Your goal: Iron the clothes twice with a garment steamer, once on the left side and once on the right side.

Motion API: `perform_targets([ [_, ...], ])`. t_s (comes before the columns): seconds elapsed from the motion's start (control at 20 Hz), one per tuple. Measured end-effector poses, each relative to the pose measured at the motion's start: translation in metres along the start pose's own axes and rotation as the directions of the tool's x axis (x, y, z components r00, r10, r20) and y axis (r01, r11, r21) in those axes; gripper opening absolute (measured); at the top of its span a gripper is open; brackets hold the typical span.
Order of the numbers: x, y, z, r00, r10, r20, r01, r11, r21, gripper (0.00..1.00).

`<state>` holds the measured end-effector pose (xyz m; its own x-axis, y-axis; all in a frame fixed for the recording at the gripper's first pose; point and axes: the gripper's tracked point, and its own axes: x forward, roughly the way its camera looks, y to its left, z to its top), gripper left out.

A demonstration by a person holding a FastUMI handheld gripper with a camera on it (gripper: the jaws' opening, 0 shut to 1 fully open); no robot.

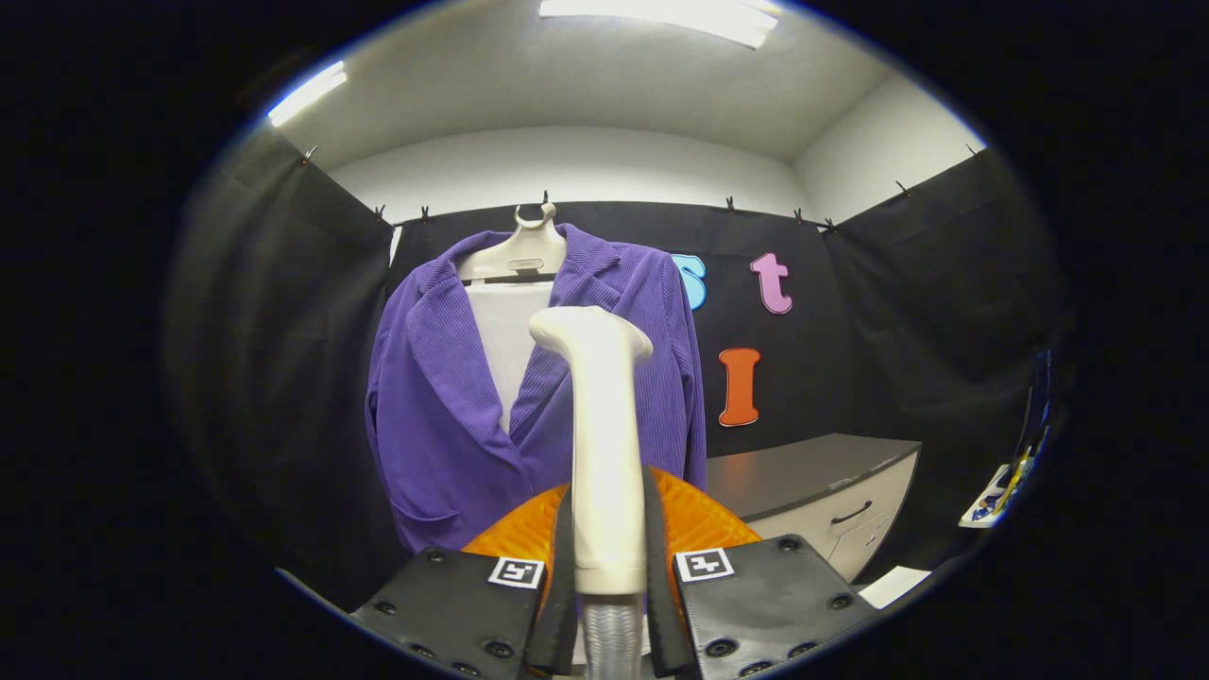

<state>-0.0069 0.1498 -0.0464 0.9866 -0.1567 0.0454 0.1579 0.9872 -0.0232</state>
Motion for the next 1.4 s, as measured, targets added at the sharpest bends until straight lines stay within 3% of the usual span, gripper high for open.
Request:
perform_targets([
  [0.7, 0.039, 0.003, -0.017, 1.0, -0.018, -0.019, 0.017, 0.998, -0.064, 0.37],
  [1.4, 0.02, -0.004, -0.08, 0.996, -0.022, -0.082, 0.015, 0.996, -0.093, 0.38],
])
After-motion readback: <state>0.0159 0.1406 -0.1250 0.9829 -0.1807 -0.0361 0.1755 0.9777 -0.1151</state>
